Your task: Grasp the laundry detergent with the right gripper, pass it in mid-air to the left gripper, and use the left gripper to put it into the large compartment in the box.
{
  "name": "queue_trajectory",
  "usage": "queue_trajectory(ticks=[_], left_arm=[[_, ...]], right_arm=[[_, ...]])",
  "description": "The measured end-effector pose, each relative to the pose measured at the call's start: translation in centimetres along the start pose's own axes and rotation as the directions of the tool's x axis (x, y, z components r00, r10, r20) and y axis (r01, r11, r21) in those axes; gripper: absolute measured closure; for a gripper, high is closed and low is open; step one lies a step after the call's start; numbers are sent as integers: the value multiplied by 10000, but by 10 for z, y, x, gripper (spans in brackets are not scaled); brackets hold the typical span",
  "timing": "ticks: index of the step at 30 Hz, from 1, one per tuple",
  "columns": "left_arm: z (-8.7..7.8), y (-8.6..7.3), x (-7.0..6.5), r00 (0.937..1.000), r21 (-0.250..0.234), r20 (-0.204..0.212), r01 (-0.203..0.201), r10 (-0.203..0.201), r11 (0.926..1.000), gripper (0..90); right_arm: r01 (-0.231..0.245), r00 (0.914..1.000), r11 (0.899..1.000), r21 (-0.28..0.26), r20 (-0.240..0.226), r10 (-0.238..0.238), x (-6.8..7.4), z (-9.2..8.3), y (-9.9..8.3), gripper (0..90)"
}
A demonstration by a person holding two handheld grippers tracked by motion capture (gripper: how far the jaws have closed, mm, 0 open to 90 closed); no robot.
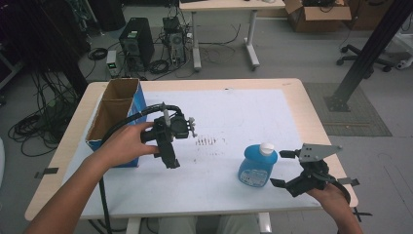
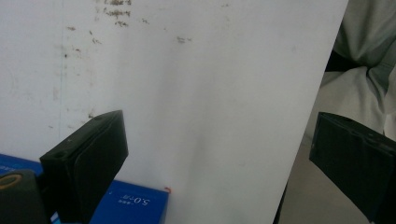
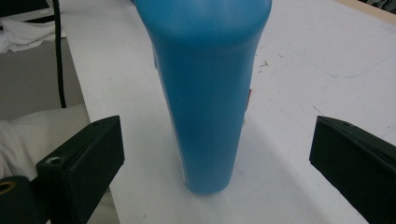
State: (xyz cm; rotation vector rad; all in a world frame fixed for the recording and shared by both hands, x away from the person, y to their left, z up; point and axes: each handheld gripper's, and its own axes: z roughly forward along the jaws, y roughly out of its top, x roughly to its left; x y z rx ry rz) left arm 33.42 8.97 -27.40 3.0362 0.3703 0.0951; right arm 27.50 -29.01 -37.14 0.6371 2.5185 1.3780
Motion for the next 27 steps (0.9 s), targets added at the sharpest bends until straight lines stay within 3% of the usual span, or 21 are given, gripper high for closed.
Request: queue_trajectory(ticks=[10,27], left_arm=[[1,1,0,10000,28,22,2,-2,10000,48],[0,1,-1,10000,-12,9,19,-19,10000,47]], right_arm=[[-155,9999,9998,-151,-53,154,-1,6,-10,27],[-139,9998,9996,-244,-158,135,0,24,-7,28]])
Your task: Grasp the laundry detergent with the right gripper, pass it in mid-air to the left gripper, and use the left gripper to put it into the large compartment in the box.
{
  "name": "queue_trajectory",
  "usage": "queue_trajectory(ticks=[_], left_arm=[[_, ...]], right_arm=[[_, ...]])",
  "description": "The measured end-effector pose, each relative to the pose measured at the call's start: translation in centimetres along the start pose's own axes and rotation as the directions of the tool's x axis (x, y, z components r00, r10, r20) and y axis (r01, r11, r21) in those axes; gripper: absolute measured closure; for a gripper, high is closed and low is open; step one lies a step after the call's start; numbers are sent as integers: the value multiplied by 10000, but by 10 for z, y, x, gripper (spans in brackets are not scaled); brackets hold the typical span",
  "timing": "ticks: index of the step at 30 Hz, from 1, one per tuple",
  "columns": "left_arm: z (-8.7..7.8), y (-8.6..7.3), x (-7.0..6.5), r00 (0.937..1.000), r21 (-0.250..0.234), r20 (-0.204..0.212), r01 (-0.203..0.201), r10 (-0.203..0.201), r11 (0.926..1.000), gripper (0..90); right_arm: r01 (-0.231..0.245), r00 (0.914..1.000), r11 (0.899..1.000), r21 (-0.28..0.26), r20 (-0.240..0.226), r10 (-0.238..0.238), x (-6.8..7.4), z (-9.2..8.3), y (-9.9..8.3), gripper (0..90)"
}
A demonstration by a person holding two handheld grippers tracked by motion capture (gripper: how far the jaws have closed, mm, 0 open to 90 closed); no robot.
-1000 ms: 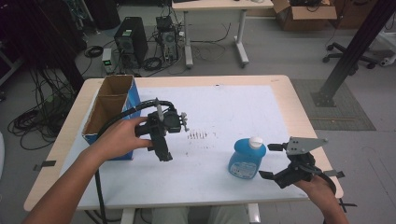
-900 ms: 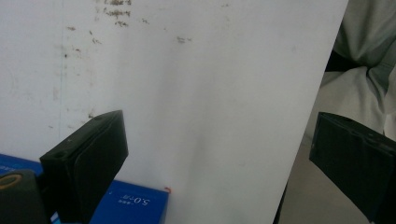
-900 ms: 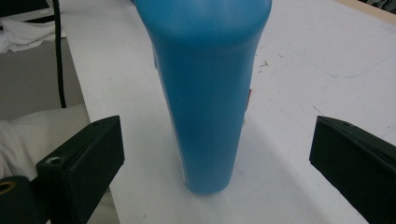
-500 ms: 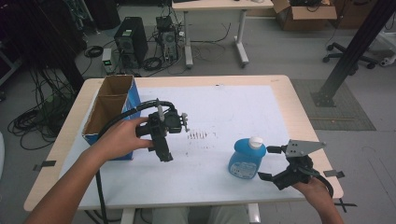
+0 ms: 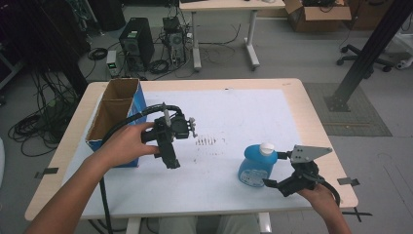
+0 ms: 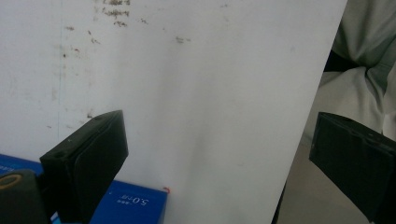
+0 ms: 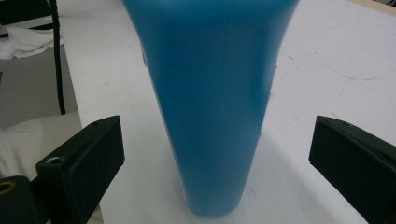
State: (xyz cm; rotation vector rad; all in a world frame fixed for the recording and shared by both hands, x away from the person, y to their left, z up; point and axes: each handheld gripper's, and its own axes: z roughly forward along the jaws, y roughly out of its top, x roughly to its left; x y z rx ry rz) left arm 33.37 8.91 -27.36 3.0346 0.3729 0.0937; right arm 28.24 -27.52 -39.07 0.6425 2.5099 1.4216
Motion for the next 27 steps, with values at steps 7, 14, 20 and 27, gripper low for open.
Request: queue_trajectory(ticks=[7,14,20,27], left_arm=[[0,0,0,10000,3,7,-20,20,10000,48],[-1,-1,0,10000,-39,4,13,-13,10000,48],[0,-1,1,10000,-28,22,3,-3,10000,48],[0,-1,1,10000,-57,28,3,-3,10000,49]], right_arm=[[59,9999,10000,-19,-106,-59,1,14,3,41],[-64,9998,9998,-207,-175,60,1,23,2,58],[-136,9997,9992,-382,-201,129,0,26,1,84],[-117,9998,9983,-574,-182,107,-1,25,0,161]])
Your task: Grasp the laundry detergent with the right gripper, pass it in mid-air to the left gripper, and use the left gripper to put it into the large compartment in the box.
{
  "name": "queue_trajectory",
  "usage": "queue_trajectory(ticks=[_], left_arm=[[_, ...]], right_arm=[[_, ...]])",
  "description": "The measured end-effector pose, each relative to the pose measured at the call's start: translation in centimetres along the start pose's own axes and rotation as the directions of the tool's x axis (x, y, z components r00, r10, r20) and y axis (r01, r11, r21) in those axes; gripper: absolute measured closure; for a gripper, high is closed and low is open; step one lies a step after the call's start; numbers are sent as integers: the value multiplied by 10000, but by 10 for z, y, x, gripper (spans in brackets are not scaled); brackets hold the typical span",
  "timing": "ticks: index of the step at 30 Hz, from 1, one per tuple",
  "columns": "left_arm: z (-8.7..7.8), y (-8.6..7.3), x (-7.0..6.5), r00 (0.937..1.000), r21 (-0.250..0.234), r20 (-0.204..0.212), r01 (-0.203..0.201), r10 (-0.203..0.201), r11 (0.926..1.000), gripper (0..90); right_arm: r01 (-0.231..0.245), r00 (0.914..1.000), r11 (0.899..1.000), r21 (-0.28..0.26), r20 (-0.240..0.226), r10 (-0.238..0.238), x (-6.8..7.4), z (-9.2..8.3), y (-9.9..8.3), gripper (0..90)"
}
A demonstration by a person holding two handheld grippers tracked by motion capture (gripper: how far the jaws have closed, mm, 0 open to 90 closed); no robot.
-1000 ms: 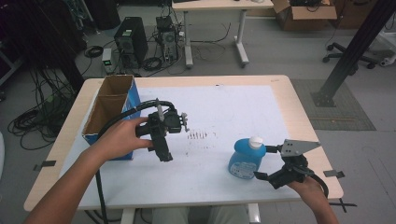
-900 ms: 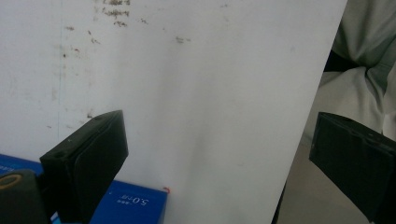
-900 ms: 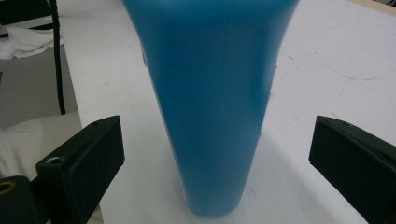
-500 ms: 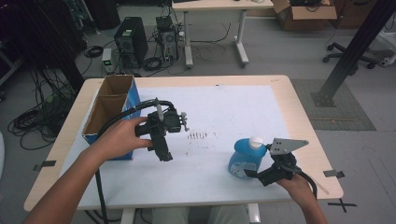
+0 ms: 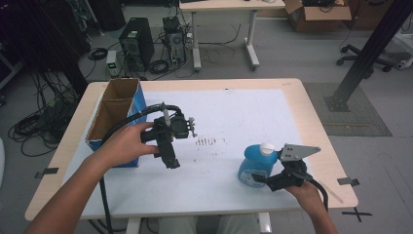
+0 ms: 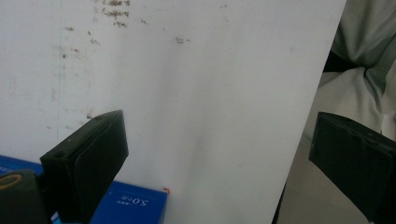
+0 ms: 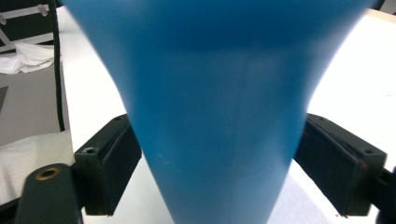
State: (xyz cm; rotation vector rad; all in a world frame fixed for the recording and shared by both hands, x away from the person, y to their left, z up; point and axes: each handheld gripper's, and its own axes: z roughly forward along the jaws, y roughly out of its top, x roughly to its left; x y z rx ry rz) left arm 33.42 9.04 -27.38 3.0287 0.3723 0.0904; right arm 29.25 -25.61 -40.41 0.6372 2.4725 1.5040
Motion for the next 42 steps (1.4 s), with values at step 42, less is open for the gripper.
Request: queue_trajectory(ticks=[42], left_arm=[[-17,-3,-1,9998,-394,-215,22,-30,9992,52]], right_arm=[[25,9993,9988,-480,-363,-43,1,-11,7,437]])
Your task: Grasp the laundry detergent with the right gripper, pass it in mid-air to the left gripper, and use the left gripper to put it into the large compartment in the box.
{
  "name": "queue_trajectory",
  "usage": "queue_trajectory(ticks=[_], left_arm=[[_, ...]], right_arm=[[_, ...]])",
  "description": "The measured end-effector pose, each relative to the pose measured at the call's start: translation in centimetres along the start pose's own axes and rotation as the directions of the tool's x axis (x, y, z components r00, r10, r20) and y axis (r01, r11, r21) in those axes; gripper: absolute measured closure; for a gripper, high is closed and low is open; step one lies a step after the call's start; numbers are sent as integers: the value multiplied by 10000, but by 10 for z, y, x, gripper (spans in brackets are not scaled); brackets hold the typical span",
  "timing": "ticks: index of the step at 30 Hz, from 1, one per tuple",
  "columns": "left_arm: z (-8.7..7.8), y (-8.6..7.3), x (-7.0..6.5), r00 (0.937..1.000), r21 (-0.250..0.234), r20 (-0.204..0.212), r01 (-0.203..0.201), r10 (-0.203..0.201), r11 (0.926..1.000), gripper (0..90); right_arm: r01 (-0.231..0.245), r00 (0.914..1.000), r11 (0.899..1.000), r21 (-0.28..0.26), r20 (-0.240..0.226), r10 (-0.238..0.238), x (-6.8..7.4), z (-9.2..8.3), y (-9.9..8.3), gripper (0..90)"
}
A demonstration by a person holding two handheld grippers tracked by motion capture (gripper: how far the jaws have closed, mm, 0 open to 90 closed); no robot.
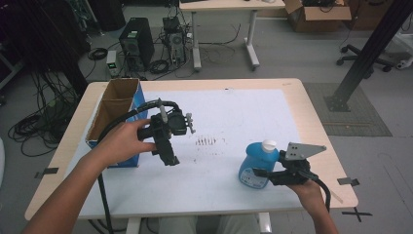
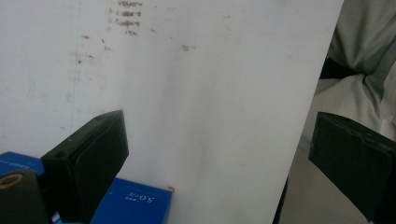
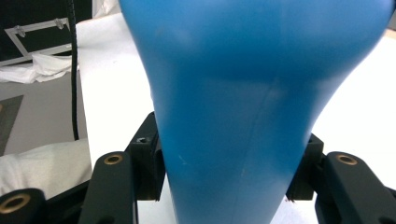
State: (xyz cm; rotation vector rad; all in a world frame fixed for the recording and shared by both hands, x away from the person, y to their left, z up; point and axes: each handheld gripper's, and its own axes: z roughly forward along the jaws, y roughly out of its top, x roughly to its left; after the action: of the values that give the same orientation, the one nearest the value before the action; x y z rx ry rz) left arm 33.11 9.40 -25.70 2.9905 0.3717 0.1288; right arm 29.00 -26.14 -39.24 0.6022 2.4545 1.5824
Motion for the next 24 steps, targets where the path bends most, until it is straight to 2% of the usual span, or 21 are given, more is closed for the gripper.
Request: queue_trajectory(ticks=[4,12,19,24], left_arm=[[-10,1,0,10000,-301,-19,-13,13,9995,50],[-30,7,-3,9994,-561,-286,-212,196,9982,50],[-45,13,-8,9982,-491,-427,-451,430,9978,50],[-59,20,-12,9969,-607,-486,-655,626,9960,49]], right_arm=[[151,9998,9999,49,115,-152,2,-6,9,437],[283,9994,9995,143,215,-286,4,-18,25,437],[421,9988,9987,302,233,-428,3,-25,40,437],[626,9980,9976,310,97,-630,4,-28,58,437]])
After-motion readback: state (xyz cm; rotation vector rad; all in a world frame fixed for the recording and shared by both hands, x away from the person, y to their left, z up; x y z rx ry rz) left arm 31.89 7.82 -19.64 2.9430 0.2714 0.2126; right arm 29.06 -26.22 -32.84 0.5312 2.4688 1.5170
